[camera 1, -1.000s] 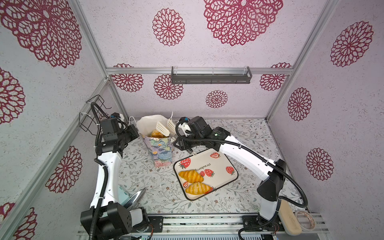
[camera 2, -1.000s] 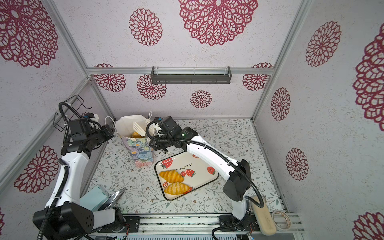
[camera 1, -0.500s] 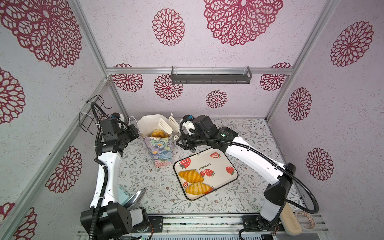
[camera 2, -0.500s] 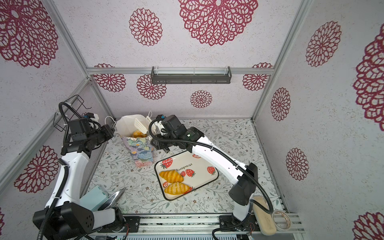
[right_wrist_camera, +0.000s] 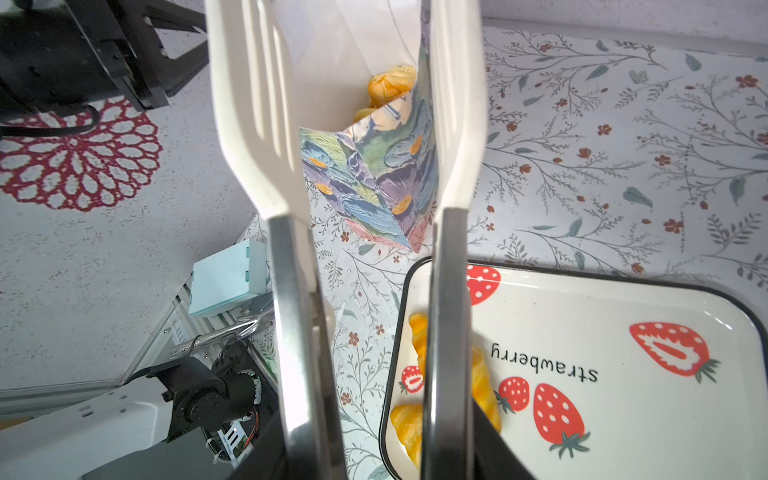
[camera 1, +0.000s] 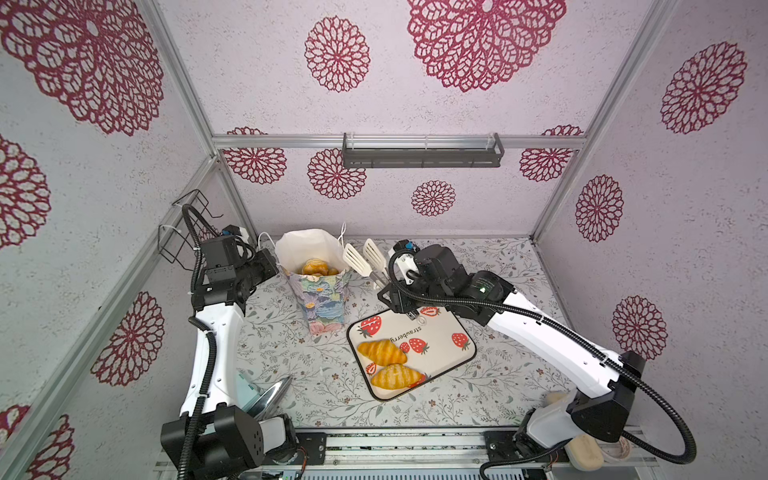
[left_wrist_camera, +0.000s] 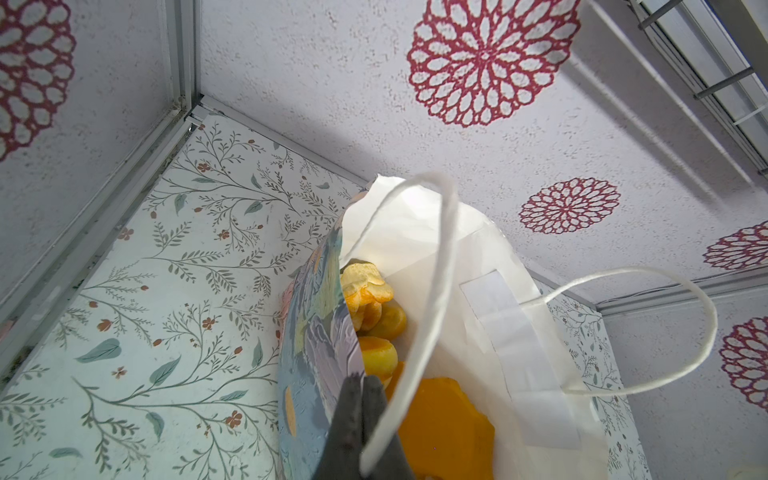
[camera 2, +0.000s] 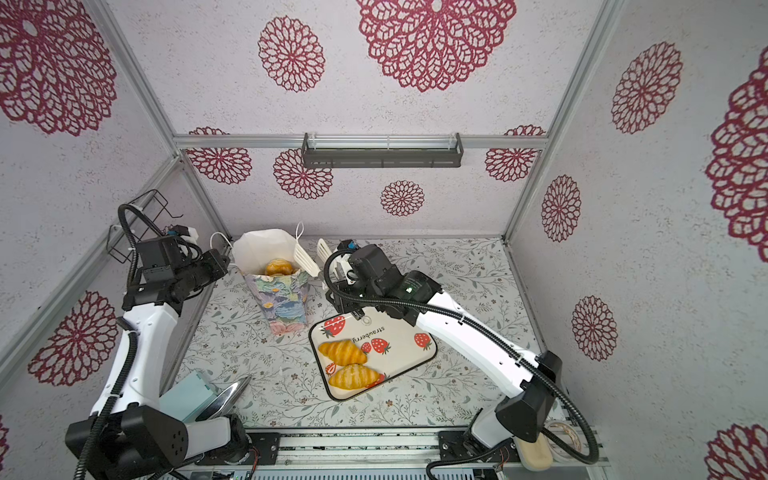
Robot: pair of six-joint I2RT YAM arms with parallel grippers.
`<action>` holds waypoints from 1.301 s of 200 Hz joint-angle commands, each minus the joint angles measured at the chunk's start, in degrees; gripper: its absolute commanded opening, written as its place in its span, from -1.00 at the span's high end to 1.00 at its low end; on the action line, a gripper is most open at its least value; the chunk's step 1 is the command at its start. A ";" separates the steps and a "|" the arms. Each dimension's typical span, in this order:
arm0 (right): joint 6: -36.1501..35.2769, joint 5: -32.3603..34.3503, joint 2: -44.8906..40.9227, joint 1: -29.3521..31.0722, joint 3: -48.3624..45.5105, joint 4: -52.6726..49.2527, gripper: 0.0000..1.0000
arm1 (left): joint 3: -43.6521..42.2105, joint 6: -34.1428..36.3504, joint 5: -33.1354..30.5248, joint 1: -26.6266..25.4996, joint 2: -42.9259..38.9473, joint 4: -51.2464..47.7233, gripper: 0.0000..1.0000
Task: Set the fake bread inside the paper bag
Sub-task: 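Raise the open tongs out of the bag and move back over the tray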
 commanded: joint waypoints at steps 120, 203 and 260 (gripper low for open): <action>4.43 1.55 -11.61 -2.29 -17.98 -1.89 0.04 | -0.95 0.08 1.74 -1.43 -1.29 1.91 1.00; 5.95 -0.39 -14.21 -2.12 -25.19 -3.94 0.03 | -0.59 -0.23 -2.61 -0.72 -1.29 0.11 1.00; 5.49 -1.44 -14.38 -1.22 -28.13 -6.42 0.03 | -0.59 -0.36 -2.82 -0.39 -1.31 0.10 1.00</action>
